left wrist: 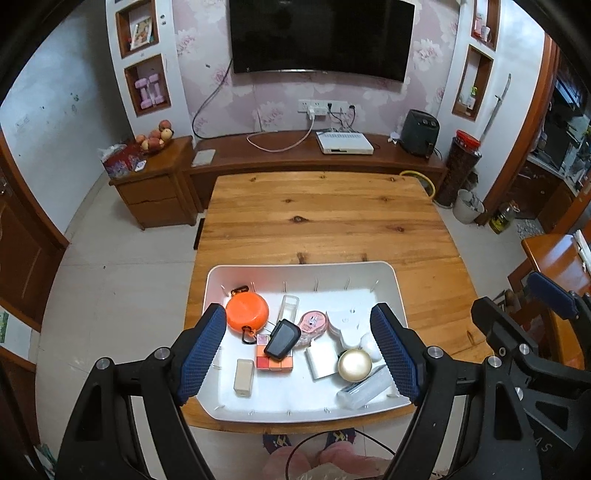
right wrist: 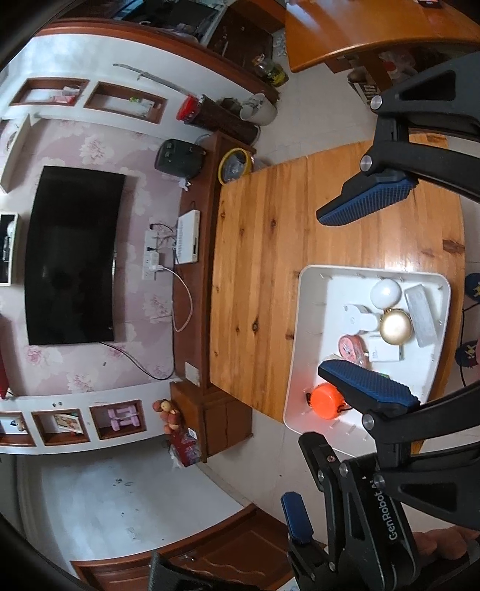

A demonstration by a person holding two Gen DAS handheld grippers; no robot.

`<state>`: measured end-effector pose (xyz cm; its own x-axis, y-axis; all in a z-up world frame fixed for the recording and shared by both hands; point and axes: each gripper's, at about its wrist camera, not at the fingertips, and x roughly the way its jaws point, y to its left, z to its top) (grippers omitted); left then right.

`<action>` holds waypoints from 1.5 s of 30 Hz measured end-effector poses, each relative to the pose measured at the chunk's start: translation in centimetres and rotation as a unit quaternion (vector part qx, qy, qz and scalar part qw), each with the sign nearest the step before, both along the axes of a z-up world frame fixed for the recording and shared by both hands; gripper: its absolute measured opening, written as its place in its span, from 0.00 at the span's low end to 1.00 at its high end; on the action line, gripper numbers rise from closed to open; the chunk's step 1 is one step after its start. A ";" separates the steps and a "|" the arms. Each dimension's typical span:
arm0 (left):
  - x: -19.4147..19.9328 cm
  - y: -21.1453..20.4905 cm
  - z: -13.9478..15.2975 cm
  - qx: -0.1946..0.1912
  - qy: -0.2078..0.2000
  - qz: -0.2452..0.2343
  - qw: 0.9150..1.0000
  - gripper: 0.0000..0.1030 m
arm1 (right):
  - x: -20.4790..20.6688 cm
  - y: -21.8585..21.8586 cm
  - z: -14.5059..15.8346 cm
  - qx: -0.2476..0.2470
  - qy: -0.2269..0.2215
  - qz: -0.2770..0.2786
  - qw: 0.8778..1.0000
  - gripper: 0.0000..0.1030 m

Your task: Organize rigid objects

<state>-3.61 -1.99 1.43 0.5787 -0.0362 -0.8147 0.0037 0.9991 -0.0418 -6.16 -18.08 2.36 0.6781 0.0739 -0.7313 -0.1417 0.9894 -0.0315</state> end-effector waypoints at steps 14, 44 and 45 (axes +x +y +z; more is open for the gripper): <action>0.0 -1.3 0.9 0.007 -0.019 0.005 1.000 0.80 | -0.1 -1.2 0.7 -0.004 -0.014 -0.006 1.000 0.79; 0.2 -1.7 0.1 -0.001 -0.004 0.008 1.000 0.81 | 0.2 -1.3 0.7 -0.007 -0.025 -0.004 1.000 0.79; 0.2 -1.6 0.1 -0.002 -0.004 0.007 1.000 0.81 | 0.1 -1.3 0.7 -0.007 -0.025 -0.004 1.000 0.79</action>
<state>-3.40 -3.59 1.55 0.5859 -0.0309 -0.8098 -0.0099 0.9989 -0.0453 -6.03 -19.41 3.10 0.7147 0.0574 -0.6970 -0.1311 0.9900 -0.0528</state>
